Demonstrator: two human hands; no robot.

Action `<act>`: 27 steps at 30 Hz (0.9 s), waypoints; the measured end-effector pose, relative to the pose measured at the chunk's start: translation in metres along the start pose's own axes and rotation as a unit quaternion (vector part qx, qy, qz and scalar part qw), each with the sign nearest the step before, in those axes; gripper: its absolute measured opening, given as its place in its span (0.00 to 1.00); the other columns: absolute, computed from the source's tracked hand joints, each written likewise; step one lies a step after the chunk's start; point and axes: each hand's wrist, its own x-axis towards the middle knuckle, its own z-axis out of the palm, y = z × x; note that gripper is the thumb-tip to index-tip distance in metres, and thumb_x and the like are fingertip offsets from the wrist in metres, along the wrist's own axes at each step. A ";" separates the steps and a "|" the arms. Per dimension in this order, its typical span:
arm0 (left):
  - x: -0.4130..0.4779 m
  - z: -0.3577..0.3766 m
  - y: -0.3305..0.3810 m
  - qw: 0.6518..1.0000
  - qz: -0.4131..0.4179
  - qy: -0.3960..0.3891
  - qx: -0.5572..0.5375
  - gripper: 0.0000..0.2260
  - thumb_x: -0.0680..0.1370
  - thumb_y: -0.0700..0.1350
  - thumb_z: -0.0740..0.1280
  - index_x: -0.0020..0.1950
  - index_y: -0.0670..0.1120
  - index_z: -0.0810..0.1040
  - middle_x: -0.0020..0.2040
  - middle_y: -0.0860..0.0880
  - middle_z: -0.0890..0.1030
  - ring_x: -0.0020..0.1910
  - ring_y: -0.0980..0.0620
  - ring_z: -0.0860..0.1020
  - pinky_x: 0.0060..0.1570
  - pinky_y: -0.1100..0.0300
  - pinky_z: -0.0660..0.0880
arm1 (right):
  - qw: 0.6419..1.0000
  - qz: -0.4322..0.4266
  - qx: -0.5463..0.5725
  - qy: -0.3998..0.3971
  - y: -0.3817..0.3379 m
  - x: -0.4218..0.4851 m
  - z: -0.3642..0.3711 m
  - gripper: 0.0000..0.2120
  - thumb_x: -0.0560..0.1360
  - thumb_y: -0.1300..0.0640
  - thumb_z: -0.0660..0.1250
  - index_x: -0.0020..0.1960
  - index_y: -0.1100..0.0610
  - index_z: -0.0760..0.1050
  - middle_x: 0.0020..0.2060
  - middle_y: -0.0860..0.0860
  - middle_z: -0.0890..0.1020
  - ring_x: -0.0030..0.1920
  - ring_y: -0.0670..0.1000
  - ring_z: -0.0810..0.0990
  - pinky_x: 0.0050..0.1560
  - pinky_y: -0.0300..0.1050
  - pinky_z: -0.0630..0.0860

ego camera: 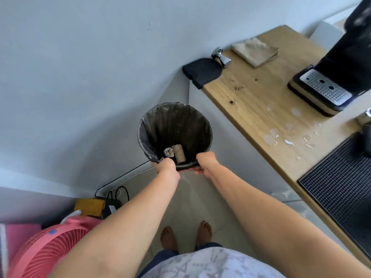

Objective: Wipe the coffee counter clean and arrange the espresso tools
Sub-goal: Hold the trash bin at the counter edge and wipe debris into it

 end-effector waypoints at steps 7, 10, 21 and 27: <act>-0.056 0.002 0.035 1.000 0.023 0.002 0.019 0.29 0.78 0.33 0.50 0.75 0.55 0.63 0.69 0.47 0.71 0.60 0.33 0.77 0.38 0.29 0.78 | 0.998 -0.032 -0.044 -0.032 -0.015 -0.014 -0.002 0.07 0.81 0.59 0.56 0.47 0.61 0.68 0.41 0.61 0.83 0.34 0.57 0.84 0.36 0.50 0.79; -0.063 0.001 0.047 1.000 0.005 -0.024 0.018 0.27 0.80 0.32 0.50 0.75 0.54 0.64 0.71 0.41 0.70 0.56 0.31 0.76 0.19 0.36 0.75 | 0.986 -0.075 -0.149 0.023 -0.022 -0.018 -0.013 0.13 0.82 0.52 0.57 0.46 0.60 0.70 0.42 0.60 0.82 0.37 0.59 0.85 0.45 0.54 0.82; -0.041 0.030 0.037 0.997 -0.010 -0.031 -0.064 0.31 0.79 0.31 0.51 0.76 0.59 0.64 0.72 0.42 0.71 0.57 0.30 0.75 0.26 0.37 0.77 | 0.893 -0.330 -0.257 0.166 -0.126 0.004 -0.100 0.14 0.78 0.57 0.55 0.60 0.56 0.75 0.49 0.53 0.82 0.46 0.55 0.80 0.40 0.44 0.71; -0.043 0.067 0.020 0.991 -0.028 0.043 -0.123 0.28 0.80 0.32 0.54 0.76 0.54 0.66 0.72 0.42 0.72 0.63 0.30 0.73 0.18 0.39 0.74 | 0.851 -0.356 -0.323 0.214 -0.171 0.053 -0.158 0.20 0.77 0.57 0.55 0.65 0.55 0.75 0.63 0.55 0.76 0.65 0.58 0.73 0.61 0.54 0.73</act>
